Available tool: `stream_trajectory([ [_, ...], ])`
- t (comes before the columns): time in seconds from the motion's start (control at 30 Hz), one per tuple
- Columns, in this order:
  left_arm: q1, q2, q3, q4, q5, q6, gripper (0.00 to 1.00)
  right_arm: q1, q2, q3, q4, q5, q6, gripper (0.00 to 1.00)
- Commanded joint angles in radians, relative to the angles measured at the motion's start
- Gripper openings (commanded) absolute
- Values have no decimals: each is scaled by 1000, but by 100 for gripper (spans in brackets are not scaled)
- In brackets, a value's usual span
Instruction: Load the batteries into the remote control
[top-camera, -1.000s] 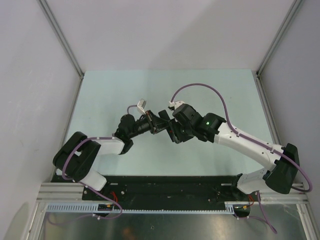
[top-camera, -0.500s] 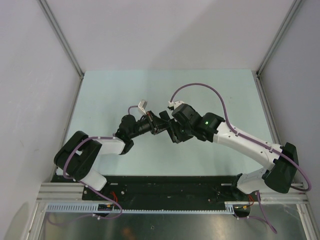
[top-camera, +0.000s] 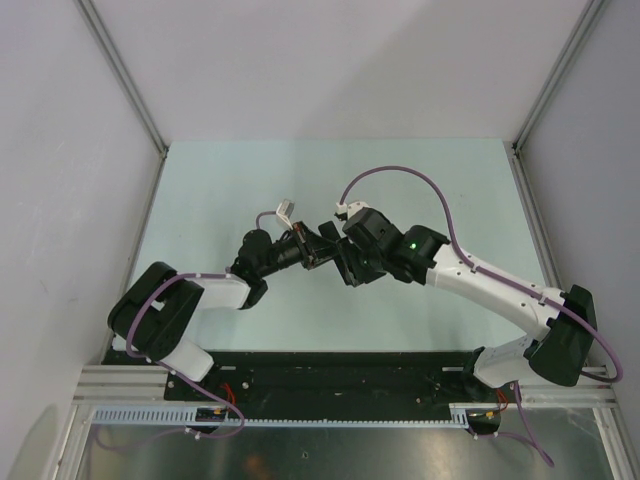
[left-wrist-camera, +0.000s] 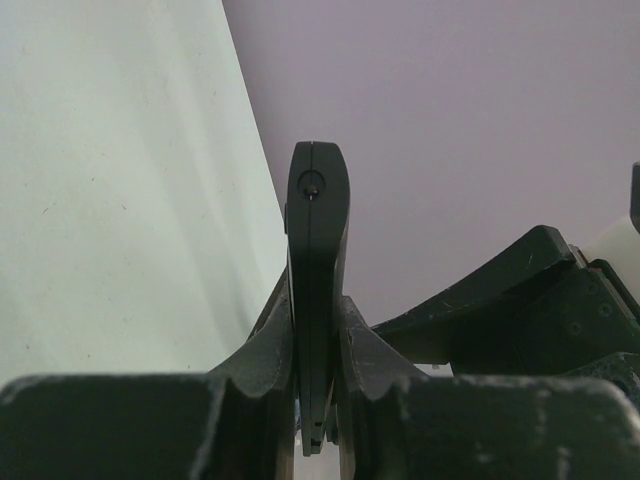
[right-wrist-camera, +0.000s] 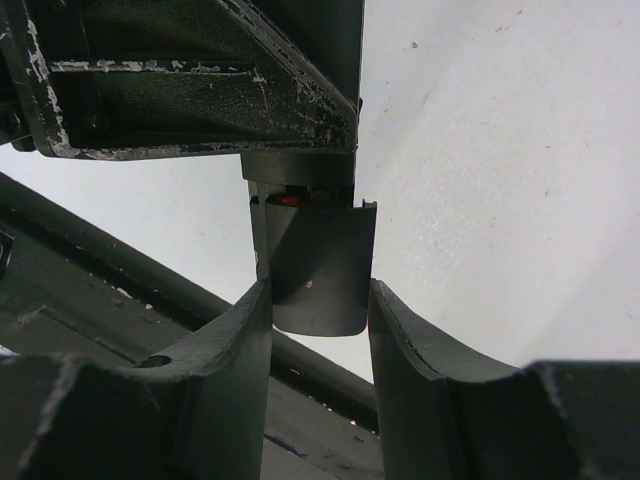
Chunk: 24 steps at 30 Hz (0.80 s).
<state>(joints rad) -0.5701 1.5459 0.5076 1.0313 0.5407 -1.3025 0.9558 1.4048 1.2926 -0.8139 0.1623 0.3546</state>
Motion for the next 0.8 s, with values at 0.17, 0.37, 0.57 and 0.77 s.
stream_trajectory([
  [0.17,-10,5,40,64,-19,-11,0,17,-17,54,13,2,12,24],
  [0.37,-10,8,40,65,-19,-14,0,18,-24,57,18,0,15,24],
  [0.57,-10,8,42,67,-19,-17,0,23,-20,59,24,-4,20,24],
  [0.77,-10,8,39,69,-21,-18,0,24,-24,59,33,2,27,23],
])
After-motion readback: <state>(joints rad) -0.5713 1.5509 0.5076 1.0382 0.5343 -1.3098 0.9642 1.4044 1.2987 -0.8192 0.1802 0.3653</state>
